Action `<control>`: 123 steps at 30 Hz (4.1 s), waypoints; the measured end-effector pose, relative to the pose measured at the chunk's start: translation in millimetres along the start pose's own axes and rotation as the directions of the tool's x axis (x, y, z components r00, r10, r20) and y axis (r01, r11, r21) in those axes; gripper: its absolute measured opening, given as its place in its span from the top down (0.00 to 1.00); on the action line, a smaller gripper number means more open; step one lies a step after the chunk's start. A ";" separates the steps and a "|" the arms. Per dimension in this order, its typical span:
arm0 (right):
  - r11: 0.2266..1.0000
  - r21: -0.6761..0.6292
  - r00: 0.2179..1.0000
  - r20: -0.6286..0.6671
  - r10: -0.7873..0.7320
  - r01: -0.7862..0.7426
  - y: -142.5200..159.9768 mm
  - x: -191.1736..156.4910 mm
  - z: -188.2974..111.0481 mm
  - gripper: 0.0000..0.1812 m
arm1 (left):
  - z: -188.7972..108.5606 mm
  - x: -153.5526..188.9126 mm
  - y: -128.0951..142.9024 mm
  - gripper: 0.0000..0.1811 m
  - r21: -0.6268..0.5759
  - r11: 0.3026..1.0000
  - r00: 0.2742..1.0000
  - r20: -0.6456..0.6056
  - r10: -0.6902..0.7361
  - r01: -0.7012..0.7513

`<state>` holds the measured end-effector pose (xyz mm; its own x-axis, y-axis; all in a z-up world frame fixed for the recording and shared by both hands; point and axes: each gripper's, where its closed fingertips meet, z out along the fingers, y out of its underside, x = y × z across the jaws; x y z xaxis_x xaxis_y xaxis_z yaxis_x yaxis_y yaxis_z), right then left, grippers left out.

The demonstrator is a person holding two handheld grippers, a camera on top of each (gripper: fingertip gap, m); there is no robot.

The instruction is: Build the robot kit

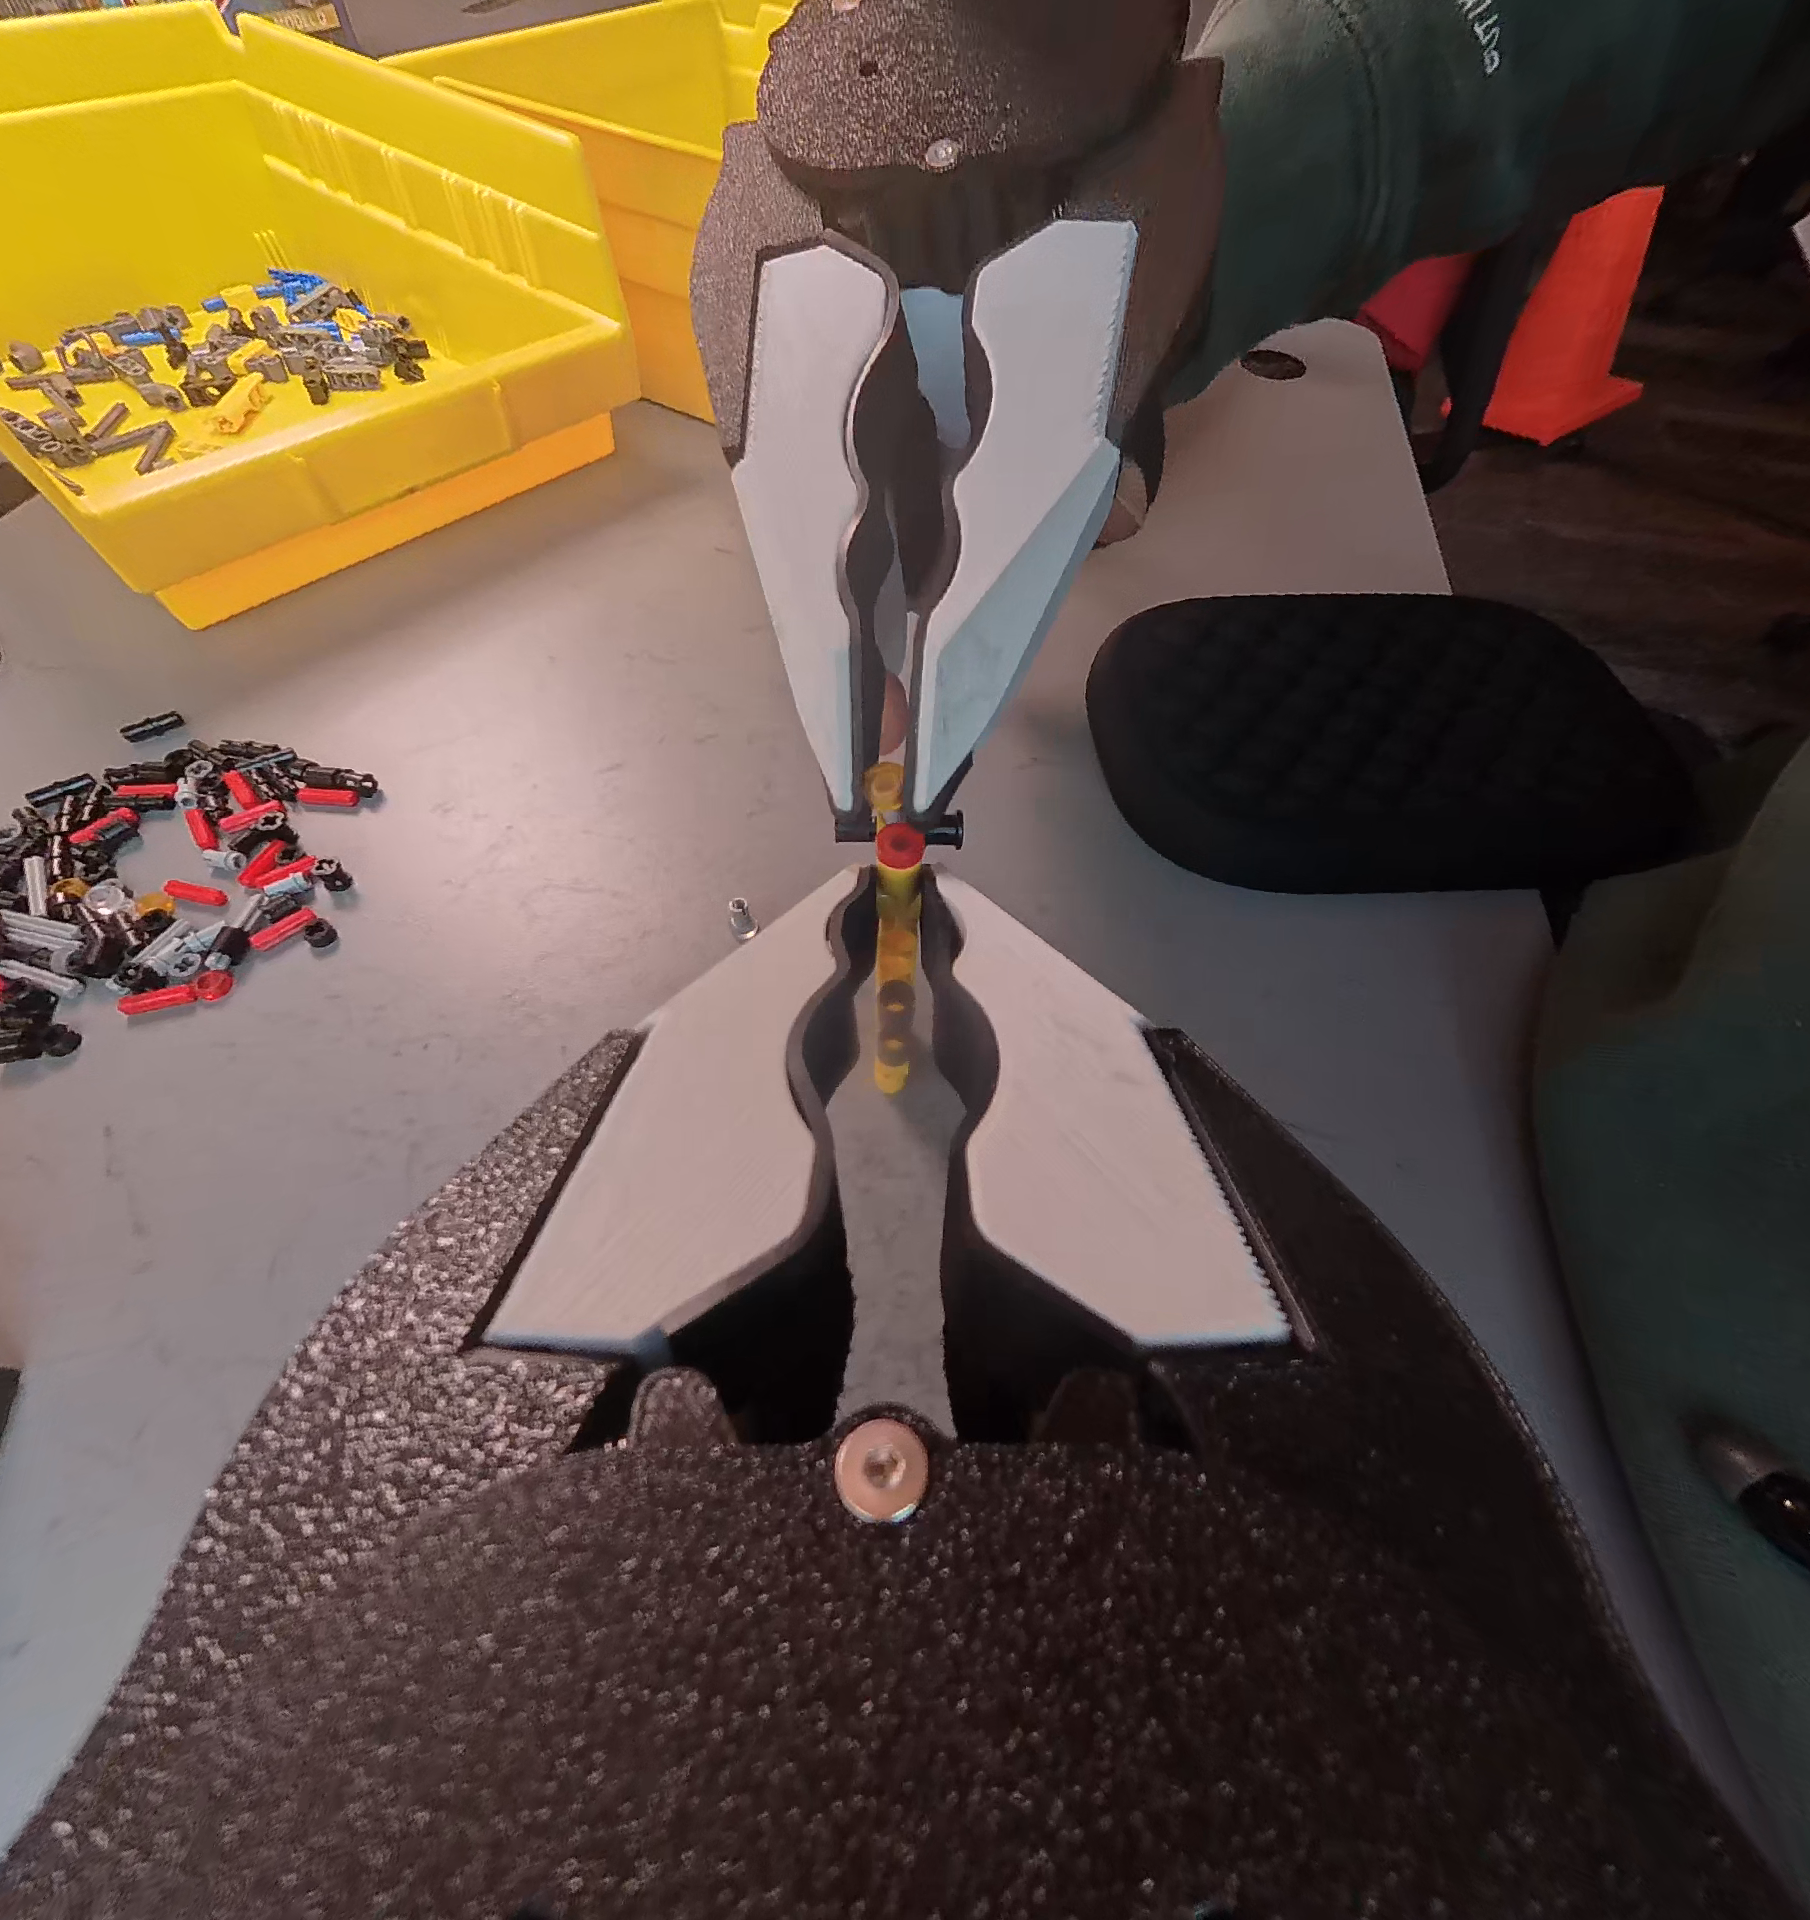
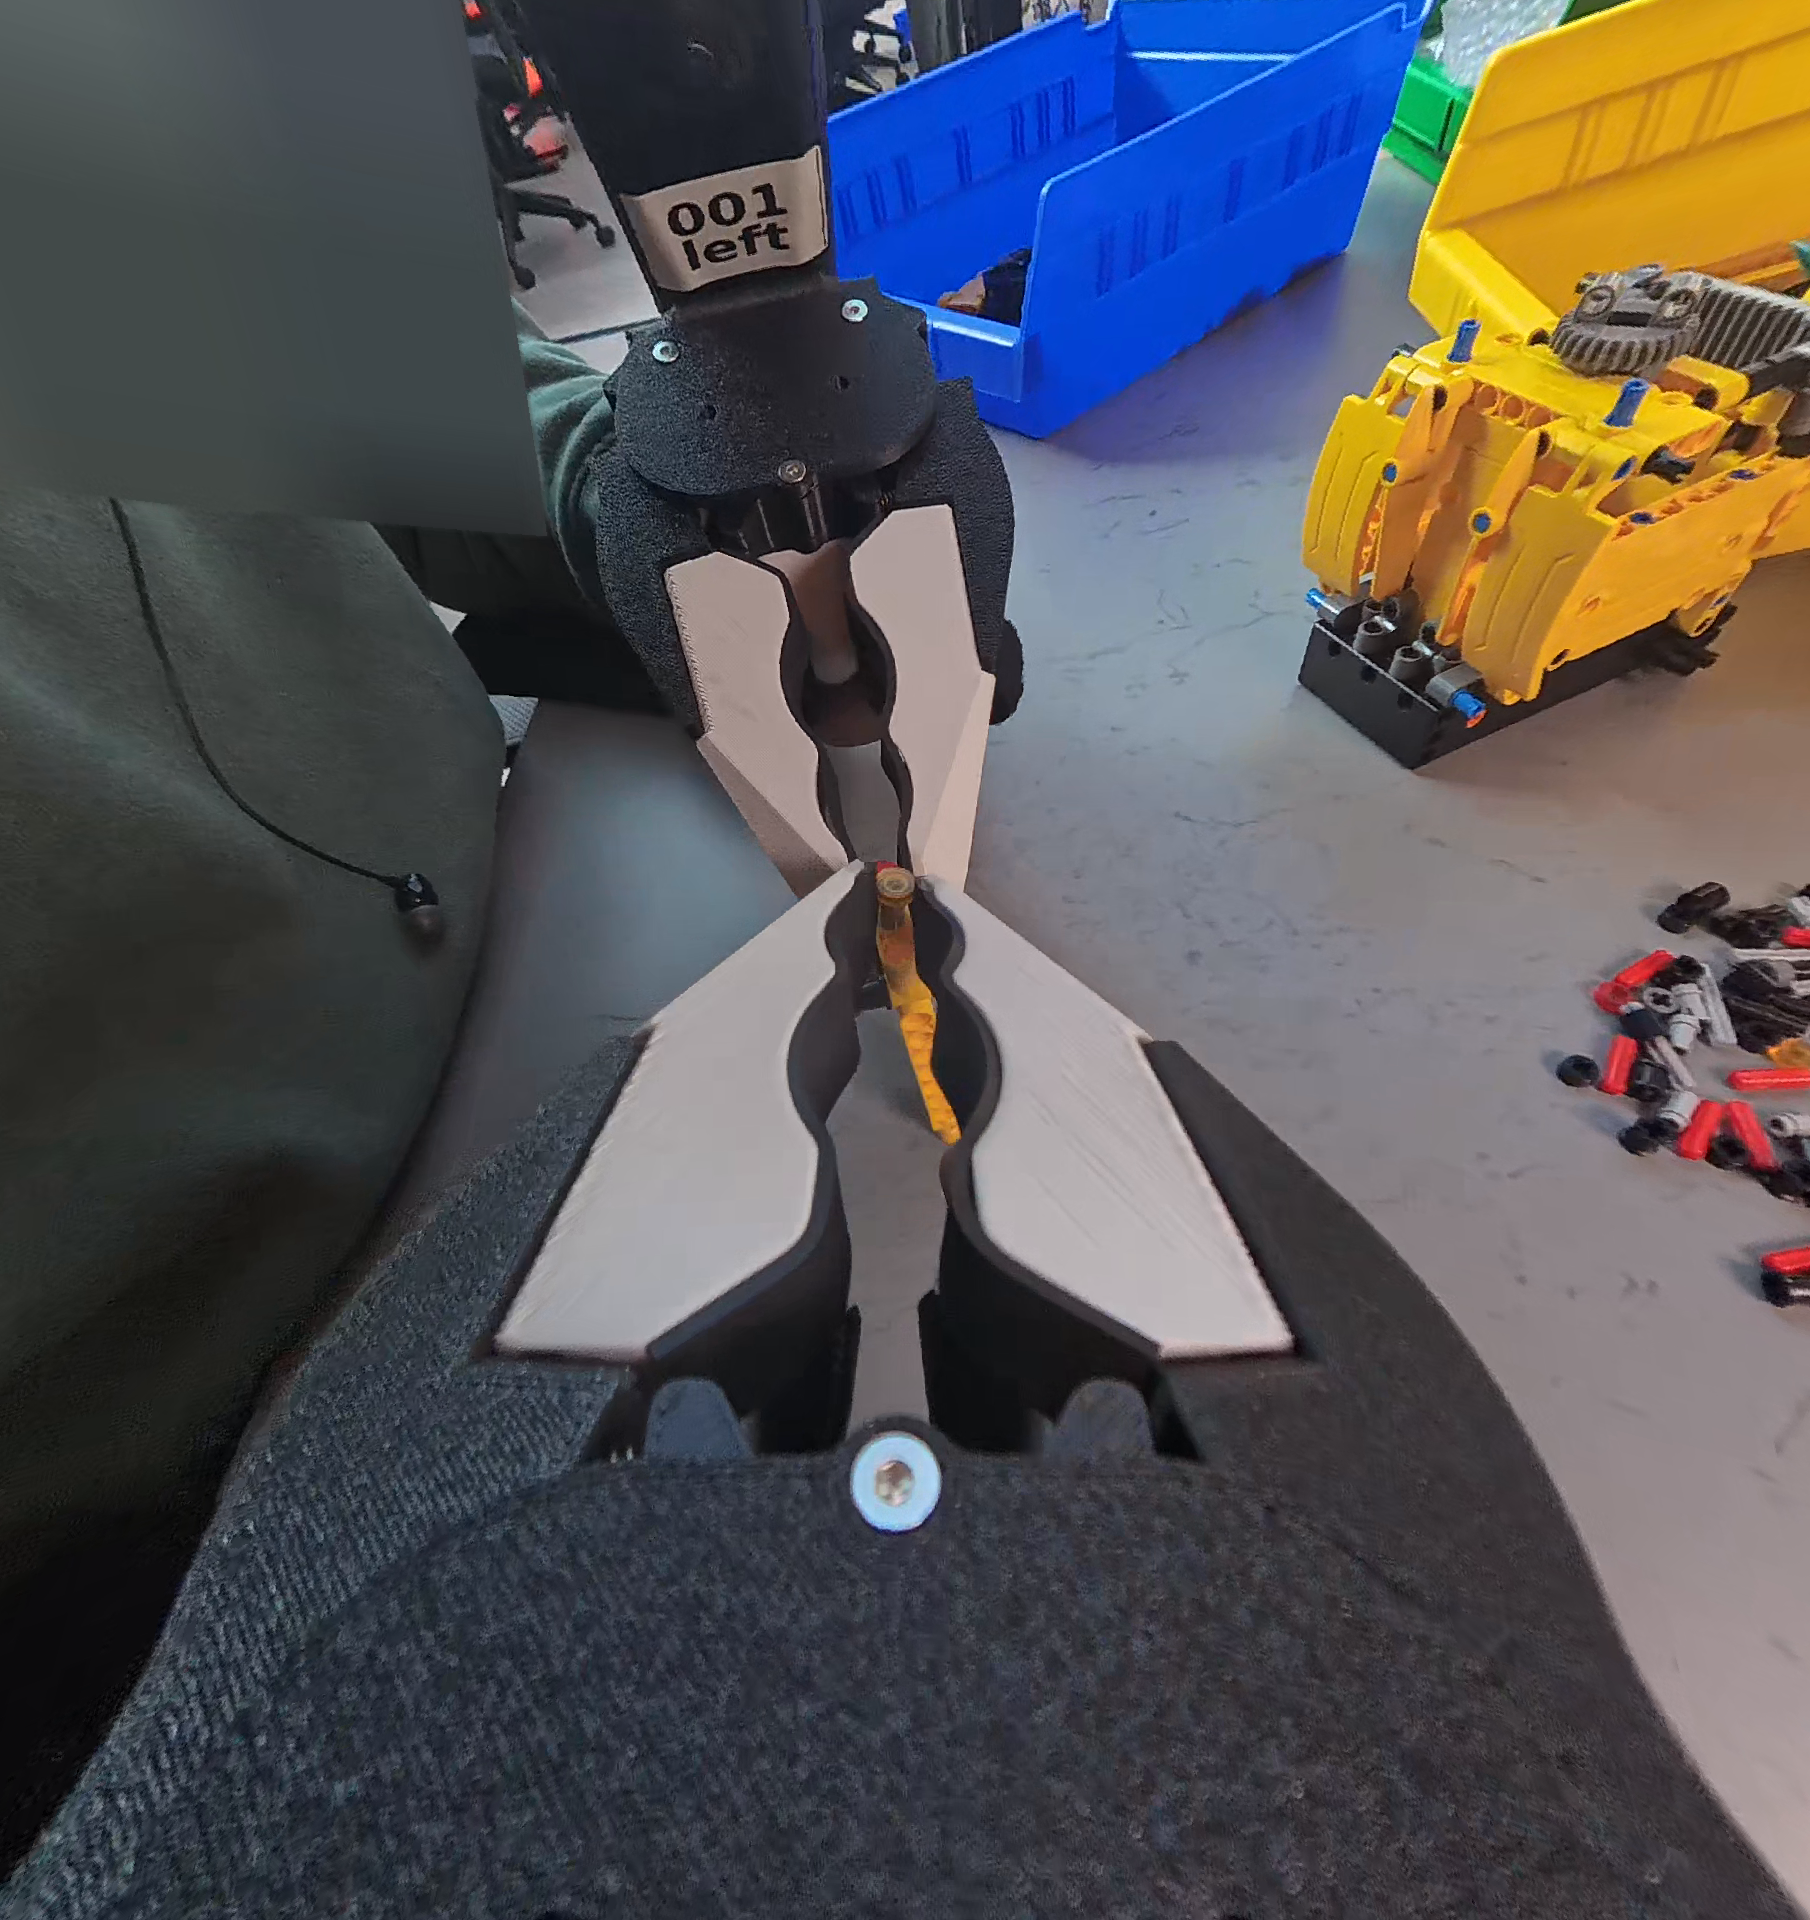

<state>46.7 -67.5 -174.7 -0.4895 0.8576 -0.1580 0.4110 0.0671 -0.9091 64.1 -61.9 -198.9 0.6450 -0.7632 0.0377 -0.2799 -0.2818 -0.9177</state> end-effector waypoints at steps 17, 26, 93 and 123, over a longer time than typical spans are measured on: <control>0.994 0.089 0.997 -0.058 -0.059 0.064 0.6 0.3 -1.3 0.97 | -0.5 -1.4 -0.3 0.96 0.019 0.999 0.998 -0.039 -0.049 0.050; 0.997 0.000 0.997 -0.029 -0.077 0.077 4.4 -0.4 0.5 0.97 | -0.5 -0.6 -0.1 0.96 0.018 1.000 0.999 -0.035 -0.022 0.023; 0.986 0.137 0.978 -0.167 0.122 -0.099 8.1 9.8 -30.4 0.82 | -52.7 -20.7 -40.2 0.96 0.240 0.769 0.776 -0.424 -0.467 0.593; 0.909 -0.403 0.950 -0.310 -0.024 -0.108 85.0 60.4 -0.7 0.96 | -27.1 -25.3 13.7 0.92 -0.026 1.000 1.000 0.023 -0.007 0.008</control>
<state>52.6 -9.6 -261.2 -0.2365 0.9716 -0.0084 0.7366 0.1736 -0.6536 24.7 -62.2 -201.7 0.6633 -0.7476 0.0350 -0.2934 -0.3028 -0.9068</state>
